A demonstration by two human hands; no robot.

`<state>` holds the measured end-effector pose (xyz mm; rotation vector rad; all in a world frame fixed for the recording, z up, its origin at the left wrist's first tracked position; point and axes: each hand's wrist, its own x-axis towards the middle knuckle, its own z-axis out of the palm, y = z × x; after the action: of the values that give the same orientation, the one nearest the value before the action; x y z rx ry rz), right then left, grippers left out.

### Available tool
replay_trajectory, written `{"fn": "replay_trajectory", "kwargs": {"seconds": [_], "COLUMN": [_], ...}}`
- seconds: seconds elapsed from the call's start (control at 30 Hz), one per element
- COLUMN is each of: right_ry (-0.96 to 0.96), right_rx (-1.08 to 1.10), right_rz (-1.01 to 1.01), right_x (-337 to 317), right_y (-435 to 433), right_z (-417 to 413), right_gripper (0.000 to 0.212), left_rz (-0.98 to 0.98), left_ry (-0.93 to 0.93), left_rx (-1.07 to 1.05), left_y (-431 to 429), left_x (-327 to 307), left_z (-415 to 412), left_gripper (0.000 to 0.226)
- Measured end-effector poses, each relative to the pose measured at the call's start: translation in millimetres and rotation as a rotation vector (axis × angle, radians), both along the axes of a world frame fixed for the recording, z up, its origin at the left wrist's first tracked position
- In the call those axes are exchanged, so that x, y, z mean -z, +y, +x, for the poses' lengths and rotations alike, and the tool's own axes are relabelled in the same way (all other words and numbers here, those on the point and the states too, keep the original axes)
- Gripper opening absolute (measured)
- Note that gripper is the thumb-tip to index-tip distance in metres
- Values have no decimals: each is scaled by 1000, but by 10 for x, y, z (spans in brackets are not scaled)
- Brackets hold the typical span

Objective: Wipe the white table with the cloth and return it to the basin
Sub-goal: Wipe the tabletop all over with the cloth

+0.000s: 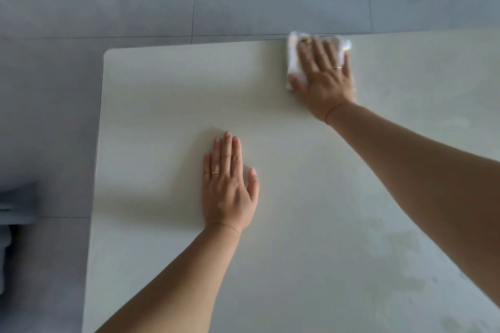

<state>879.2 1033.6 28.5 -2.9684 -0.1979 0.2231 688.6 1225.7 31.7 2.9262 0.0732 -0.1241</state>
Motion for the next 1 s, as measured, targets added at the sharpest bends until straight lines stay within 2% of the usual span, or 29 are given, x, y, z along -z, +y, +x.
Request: {"fn": "replay_trajectory", "kwargs": {"seconds": [0.07, 0.13, 0.17, 0.27, 0.3, 0.33, 0.43, 0.5, 0.57, 0.67, 0.73, 0.9, 1.0], "right_ry": [2, -11, -16, -13, -22, -18, 30, 15, 9, 24, 9, 52, 50], "right_rx": [263, 331, 247, -198, -270, -255, 127, 282, 150, -279, -337, 101, 284], "right_rz": [9, 27, 46, 14, -15, -37, -2, -3, 22, -5, -36, 5, 22], "right_x": [16, 6, -3, -48, -51, -45, -22, -33, -46, -69, -60, -36, -45], "right_y": [27, 296, 410, 284, 120, -43, -287, -54, 271, 374, 85, -784, -492], "right_z": [-18, -165, -258, -387, -324, -246, -42, -65, -225, -458, -363, 8, -32], "right_gripper": [65, 66, 66, 65, 65, 65, 65, 66, 67, 66, 65, 66, 70], "left_rz": [8, 15, 18, 35, 37, 39, 39, 41, 47, 46, 39, 54, -6], "left_ry": [-4, -1, -3, -12, -16, -23, -28, -38, -43, -40, -27, -81, -69], "left_rx": [-4, -7, -10, -6, -5, -5, -2, -3, -1, -6, -7, -88, -97], "left_y": [2, -4, -5, -13, -10, -11, -20, -19, -12, -23, -45, -171, -511], "left_x": [9, 15, 10, 8, 7, 7, 13, 26, 38, 27, 9, -67, -66], "left_z": [4, -12, -20, -19, -20, -17, -9, -2, -10, -8, -19, 45, -74], "left_gripper": [65, 65, 65, 65, 65, 65, 65, 65, 65, 65, 66, 67, 67]}}
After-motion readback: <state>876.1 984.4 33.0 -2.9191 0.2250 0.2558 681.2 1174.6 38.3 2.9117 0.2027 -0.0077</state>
